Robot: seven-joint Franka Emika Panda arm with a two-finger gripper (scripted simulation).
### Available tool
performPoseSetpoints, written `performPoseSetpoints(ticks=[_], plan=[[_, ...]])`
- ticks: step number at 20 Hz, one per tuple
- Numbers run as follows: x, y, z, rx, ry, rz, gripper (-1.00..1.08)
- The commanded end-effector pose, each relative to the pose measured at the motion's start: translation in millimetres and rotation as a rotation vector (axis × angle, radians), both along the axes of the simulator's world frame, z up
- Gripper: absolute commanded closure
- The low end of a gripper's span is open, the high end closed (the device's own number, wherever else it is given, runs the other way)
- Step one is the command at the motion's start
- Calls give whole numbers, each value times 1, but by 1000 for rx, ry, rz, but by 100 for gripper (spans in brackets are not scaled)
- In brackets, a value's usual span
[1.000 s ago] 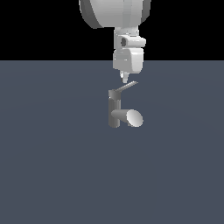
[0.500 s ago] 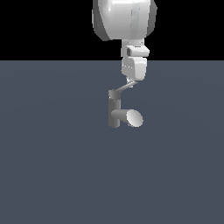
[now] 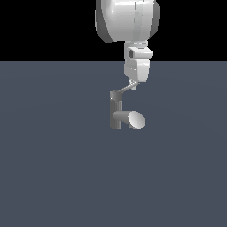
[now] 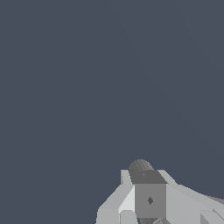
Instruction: Turn on the faucet by rotating a designated handle.
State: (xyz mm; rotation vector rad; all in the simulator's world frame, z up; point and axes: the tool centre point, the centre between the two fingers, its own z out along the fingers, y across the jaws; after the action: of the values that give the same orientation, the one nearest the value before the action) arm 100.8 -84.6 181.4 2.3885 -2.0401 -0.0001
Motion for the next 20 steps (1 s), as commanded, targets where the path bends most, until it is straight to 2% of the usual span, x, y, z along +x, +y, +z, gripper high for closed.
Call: performPoseSetpoints(ticks=[1,20], plan=[[-5,-2,0,0,0,-1,108],[-60,-15,0,0,0,-1,108]])
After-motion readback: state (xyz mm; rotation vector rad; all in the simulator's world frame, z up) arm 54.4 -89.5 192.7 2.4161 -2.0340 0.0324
